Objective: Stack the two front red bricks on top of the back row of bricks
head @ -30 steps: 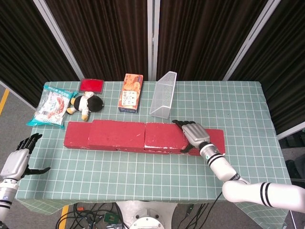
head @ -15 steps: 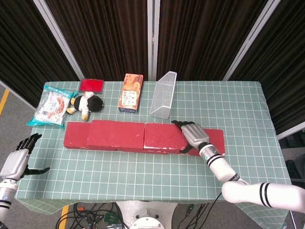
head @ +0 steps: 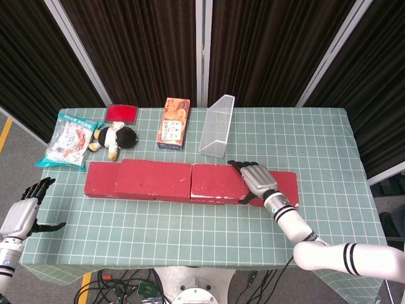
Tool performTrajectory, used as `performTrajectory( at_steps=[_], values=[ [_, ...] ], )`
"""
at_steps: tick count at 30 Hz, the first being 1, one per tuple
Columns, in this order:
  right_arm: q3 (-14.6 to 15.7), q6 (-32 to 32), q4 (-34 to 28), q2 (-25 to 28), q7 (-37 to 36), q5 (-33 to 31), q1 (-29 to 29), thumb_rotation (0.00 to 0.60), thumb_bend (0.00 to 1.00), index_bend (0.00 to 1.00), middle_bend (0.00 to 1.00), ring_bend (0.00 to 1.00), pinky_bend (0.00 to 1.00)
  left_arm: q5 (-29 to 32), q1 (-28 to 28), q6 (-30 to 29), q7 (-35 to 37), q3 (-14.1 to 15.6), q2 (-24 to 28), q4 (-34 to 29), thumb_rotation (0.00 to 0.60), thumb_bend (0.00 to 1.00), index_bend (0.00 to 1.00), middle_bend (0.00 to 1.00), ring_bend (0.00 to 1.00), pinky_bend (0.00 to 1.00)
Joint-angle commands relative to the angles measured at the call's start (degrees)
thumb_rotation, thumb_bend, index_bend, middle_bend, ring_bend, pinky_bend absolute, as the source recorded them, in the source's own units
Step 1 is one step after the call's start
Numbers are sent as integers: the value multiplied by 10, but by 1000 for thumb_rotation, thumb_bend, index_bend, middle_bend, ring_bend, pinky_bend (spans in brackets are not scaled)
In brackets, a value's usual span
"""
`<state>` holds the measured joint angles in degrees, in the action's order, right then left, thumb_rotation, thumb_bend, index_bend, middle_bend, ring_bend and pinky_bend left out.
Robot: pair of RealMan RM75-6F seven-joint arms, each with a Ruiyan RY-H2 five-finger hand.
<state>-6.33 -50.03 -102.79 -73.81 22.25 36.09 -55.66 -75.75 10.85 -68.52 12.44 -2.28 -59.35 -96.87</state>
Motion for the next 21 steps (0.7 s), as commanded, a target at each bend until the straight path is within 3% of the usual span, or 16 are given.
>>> performTrajectory(
  at_steps=[1,12,17,21],
  values=[
    [1,2,2,-2,0,-1,-1,600,56,90,198,158,258,0,0,0,1,0,0,1,600,19,0,0,0,0],
    [2,6,7,-8,-2,3,0,600,48,48,162,132,233,0,-2,-1,2,0,1,1,600,19,0,0,0,0],
    [0,11,8,-7,-12,13,3,600,14,0,65,19,139,-1,-2,-4,1,-1,1,0,600,20,0,0,0,0],
    [-3,13,8,-6,-25,27,9,600,0,0,13,0,77,0,-3,-5,0,-2,1,-1,600,19,0,0,0,0]
  ],
)
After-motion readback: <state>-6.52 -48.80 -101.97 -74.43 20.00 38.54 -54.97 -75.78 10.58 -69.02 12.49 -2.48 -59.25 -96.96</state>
